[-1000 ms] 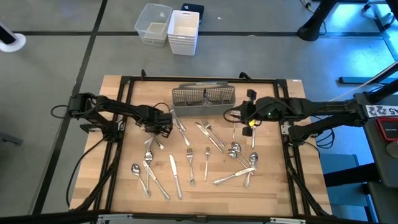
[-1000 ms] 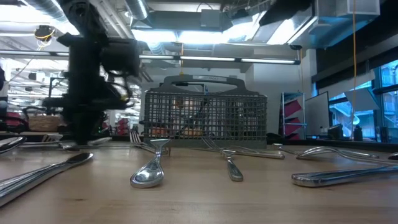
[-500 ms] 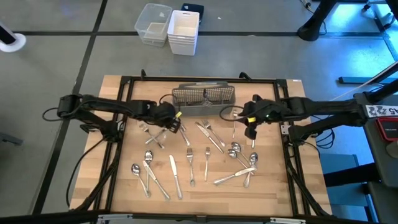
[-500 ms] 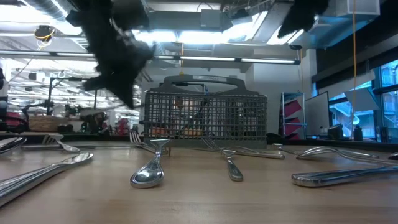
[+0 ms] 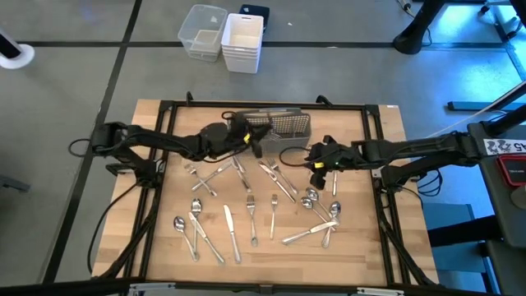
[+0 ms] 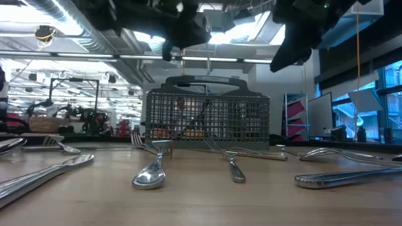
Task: Sort silverware
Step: Put the silver spoon into the gray silverware organizer
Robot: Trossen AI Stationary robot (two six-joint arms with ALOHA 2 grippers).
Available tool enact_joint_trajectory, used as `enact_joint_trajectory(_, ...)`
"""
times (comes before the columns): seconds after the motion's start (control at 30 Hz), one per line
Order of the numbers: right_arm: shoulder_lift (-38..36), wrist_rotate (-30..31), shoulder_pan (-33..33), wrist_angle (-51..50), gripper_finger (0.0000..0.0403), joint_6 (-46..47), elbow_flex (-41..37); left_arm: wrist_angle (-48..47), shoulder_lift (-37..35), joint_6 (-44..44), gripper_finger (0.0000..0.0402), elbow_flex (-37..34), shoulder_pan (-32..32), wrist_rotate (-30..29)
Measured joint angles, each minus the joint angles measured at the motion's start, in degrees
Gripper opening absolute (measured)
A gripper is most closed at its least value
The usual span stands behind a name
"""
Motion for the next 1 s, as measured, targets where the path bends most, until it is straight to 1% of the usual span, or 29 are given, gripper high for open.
enact_joint_trajectory(0.13, 2.8, 0.0, 0.0, 0.0, 0.0105, 0.0, 0.0, 11.2, 7.3, 3.0, 0.0017, 0.6, 3.3, -0.2)
enact_joint_trajectory(0.27, 6.1, 0.0, 0.0, 2.6, 0.0105, 0.0, 0.0, 16.3, 15.3, 2.9, 0.0015, 3.5, 5.9, -0.1)
enact_joint_trajectory(0.4, 9.4, 0.0, 0.0, 5.3, 0.0105, 0.0, 0.0, 20.1, 20.5, 6.0, 0.0023, 6.9, 7.8, -0.1)
enact_joint_trajectory(0.53, 12.0, 0.0, 0.0, 6.1, 0.0105, 0.0, 0.0, 18.8, 21.9, 6.8, 0.0029, 9.3, 8.4, -0.1)
enact_joint_trajectory(0.77, 14.2, 0.0, 0.0, 6.0, 0.0105, 0.0, 0.0, 19.7, 22.0, 9.0, 0.0014, 10.9, 7.8, 0.1)
enact_joint_trajectory(0.87, 14.2, 0.0, 0.0, 6.3, 0.0105, 0.0, 0.0, 19.2, 22.0, 9.2, 0.0021, 10.9, 7.8, 0.1)
enact_joint_trajectory(1.0, 14.2, 0.0, 0.0, 6.4, 0.0105, 0.0, 0.0, 16.1, 22.1, 13.1, 0.0031, 10.9, 7.9, 0.0)
